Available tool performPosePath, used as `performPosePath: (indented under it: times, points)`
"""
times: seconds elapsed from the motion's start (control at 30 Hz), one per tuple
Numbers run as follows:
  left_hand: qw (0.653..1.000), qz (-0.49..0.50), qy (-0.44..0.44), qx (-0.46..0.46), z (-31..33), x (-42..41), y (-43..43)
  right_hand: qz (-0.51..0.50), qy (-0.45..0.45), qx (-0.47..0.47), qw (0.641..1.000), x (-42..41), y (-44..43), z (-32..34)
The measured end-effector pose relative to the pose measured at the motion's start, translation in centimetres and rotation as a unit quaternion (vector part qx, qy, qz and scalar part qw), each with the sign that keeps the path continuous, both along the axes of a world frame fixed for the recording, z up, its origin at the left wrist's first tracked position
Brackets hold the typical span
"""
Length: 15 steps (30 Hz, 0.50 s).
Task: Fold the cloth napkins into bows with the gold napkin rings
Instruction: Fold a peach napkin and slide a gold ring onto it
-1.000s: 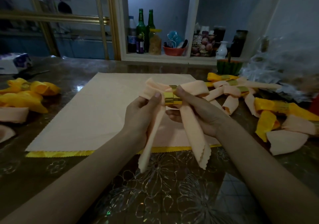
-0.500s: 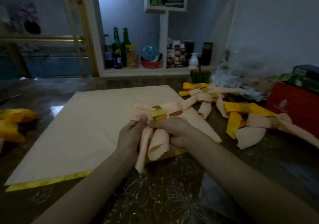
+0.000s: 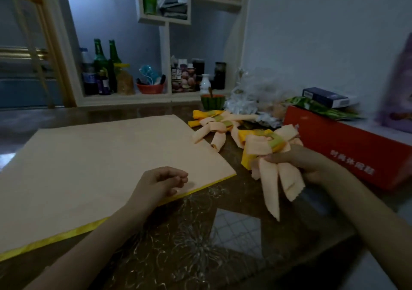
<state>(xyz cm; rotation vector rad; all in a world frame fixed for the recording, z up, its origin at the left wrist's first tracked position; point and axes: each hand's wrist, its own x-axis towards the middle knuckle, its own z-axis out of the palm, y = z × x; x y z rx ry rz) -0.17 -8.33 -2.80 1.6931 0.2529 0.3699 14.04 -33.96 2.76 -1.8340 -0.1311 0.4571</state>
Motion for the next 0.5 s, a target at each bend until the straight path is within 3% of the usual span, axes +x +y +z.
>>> performPosePath:
  times: [0.2, 0.37, 0.5]
  points:
    - [0.991, 0.001, -0.037, 0.131, -0.7, -0.2, 0.4, -0.046, -0.004, -0.145, 0.988, 2.4, -2.8, -1.5]
    - [0.976, 0.034, -0.051, 0.207, -0.5, -0.2, 1.2, -0.035, -0.131, -0.285, 0.949, 3.1, -3.4, -1.4]
    - [0.956, 0.046, -0.048, 0.287, -0.7, -0.4, 1.5, -0.041, -0.164, -0.357, 0.919, 3.3, -4.7, -0.7]
